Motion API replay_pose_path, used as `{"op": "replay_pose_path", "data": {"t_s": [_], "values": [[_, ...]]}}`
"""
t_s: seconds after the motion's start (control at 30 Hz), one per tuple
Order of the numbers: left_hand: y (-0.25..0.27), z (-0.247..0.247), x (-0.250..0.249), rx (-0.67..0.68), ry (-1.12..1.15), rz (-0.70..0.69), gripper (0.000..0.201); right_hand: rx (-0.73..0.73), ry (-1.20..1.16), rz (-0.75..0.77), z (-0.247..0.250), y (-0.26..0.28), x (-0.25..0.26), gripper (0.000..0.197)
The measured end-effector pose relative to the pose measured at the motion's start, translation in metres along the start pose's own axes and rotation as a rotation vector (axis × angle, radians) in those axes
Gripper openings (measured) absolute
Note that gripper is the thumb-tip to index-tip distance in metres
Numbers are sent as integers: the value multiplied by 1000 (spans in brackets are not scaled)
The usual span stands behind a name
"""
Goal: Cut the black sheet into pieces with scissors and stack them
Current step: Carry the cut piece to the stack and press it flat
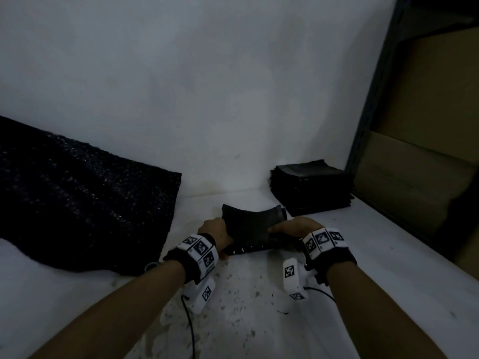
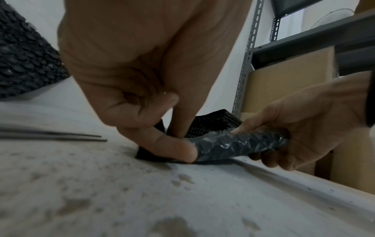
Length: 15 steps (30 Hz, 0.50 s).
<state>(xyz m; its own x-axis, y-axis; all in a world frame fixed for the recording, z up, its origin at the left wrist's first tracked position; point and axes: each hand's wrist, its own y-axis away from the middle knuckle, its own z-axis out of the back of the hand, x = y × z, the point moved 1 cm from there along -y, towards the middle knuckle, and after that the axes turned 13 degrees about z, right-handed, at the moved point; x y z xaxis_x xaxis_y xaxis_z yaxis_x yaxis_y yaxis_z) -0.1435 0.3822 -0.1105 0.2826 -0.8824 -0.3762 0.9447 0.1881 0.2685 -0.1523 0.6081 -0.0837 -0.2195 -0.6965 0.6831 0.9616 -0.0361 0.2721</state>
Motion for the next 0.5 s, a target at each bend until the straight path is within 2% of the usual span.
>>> {"op": "replay_pose_path", "data": {"t_s": [0.1, 0.2, 0.27, 0.33, 0.43, 0.5], "values": [[-1, -2, 0, 0, -40, -22, 33, 15, -67, 15, -2, 1, -1, 52], [1, -1, -1, 33, -86, -50, 18, 25, -181, 98, -2, 4, -1, 36], [5, 2, -4, 95, -130, -39, 34, 13, -267, 180, -1, 4, -2, 28], [16, 10, -9, 129, -127, -37, 39, -39, -420, 239, 7, 14, 3, 24], [30, 25, -22, 222, 212, 14, 50, -36, -622, 324, 34, 25, 8, 29], [34, 35, -33, 401, 510, 39, 56, -35, -700, 347, 57, 29, 9, 32]]}}
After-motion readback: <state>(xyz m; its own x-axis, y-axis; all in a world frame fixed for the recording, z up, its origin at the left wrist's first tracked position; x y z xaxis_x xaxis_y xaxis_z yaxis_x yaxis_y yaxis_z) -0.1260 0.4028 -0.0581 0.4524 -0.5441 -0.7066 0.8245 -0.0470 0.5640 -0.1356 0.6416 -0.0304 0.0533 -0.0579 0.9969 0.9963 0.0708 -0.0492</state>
